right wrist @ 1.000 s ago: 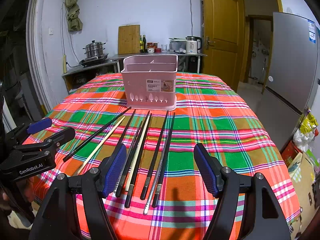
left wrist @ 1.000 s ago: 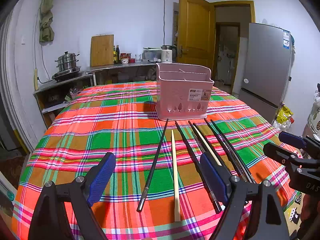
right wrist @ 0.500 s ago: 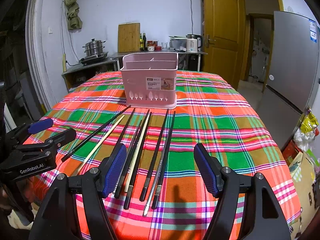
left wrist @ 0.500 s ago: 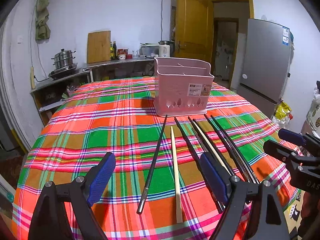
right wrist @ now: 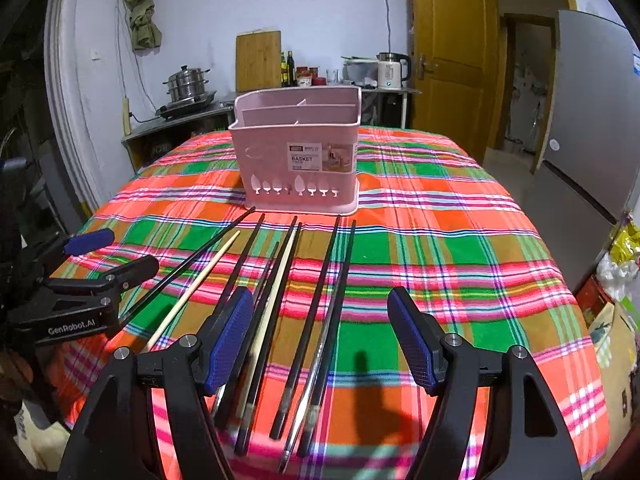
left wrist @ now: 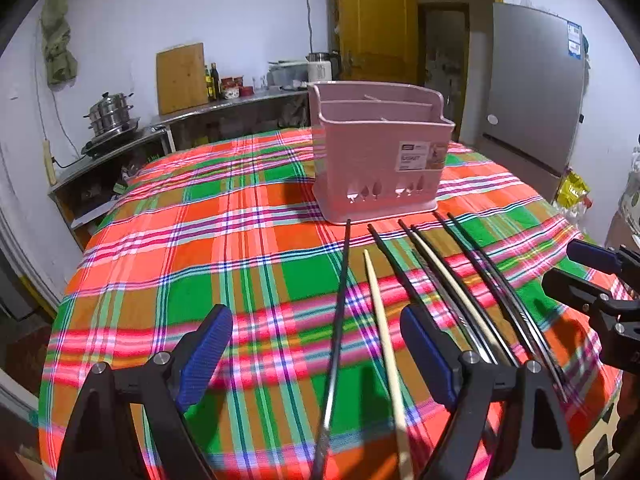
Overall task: Organize utensils
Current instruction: 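Close the right tool on a dark chopstick while the left tool grasps another dark chopstick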
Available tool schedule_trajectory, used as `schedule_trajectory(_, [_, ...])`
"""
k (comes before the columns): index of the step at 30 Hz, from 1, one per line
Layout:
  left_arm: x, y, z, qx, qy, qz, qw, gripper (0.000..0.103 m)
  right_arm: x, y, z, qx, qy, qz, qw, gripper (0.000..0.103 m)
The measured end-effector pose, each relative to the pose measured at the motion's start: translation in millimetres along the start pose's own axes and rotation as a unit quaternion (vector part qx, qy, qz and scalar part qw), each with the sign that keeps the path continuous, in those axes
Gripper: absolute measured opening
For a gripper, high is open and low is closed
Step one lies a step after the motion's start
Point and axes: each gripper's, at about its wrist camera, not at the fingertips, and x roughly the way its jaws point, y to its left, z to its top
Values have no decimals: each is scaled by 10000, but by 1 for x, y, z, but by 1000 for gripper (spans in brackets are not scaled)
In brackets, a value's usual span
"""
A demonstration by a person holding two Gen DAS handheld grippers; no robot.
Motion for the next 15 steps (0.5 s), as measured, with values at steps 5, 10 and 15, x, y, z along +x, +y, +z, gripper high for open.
schedule_trajectory(5, [35, 8, 13, -5, 512, -223, 9984, 77, 24, -7, 10, 36, 225, 36, 9997, 70])
schedule_trajectory(10, [64, 12, 20, 13, 912, -382, 9951, 71, 51, -13, 21, 46, 480, 1, 9988, 61])
schedule_trajectory(15, [84, 17, 27, -73, 1162, -535, 9918, 63, 77, -21, 28, 101, 778, -25, 9969, 43])
